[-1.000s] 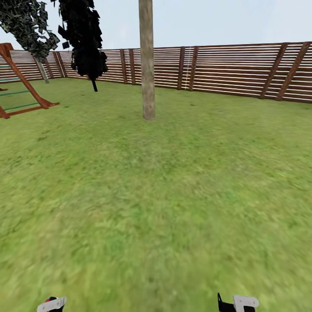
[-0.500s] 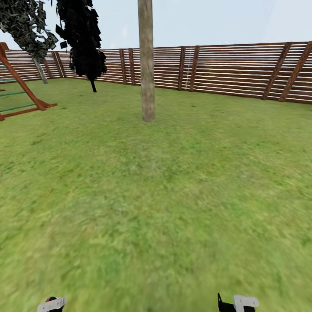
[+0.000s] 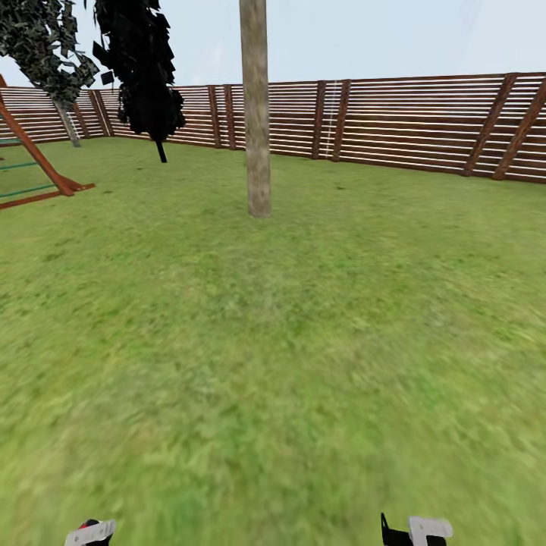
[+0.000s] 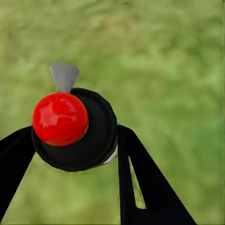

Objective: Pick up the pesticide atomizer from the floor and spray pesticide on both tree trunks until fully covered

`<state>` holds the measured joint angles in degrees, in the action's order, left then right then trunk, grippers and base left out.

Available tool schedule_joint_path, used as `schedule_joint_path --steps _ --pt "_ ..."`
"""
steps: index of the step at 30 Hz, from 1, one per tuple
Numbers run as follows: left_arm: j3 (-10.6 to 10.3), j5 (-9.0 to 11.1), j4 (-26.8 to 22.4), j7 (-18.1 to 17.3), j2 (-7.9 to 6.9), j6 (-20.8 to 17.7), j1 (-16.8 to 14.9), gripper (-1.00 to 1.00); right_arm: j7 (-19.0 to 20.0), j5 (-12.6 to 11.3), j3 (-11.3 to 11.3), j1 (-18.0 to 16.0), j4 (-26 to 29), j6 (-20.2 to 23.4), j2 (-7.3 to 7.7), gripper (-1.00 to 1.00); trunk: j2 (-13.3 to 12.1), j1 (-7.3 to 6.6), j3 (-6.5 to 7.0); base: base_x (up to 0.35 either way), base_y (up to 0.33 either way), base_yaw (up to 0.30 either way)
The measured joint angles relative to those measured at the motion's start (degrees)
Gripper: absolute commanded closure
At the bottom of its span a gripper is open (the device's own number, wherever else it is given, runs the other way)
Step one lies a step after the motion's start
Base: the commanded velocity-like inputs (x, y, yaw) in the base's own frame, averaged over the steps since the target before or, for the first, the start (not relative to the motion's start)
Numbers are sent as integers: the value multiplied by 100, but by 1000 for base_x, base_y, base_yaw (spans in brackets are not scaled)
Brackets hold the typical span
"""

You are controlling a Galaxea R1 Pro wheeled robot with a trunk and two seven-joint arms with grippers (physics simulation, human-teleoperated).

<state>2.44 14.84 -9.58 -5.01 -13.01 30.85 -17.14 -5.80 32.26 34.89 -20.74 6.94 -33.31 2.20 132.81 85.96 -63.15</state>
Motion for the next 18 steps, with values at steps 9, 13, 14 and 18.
schedule_joint_path --steps 9,13,14,18 --pt "0 0 -5 0 0 0 0 100 0 0 0 0 0 0 0 -100 0 0 0 343 0 0" --pt "0 0 -5 0 0 0 1 100 0 0 0 0 0 0 0 -100 0 0 0 343 0 0" --pt "0 0 -3 0 0 0 0 100 0 0 0 0 0 0 0 -100 0 0 0 343 0 0" --pt "0 0 -5 0 0 0 0 100 0 0 0 0 3 0 0 -100 0 0 0 343 0 0"
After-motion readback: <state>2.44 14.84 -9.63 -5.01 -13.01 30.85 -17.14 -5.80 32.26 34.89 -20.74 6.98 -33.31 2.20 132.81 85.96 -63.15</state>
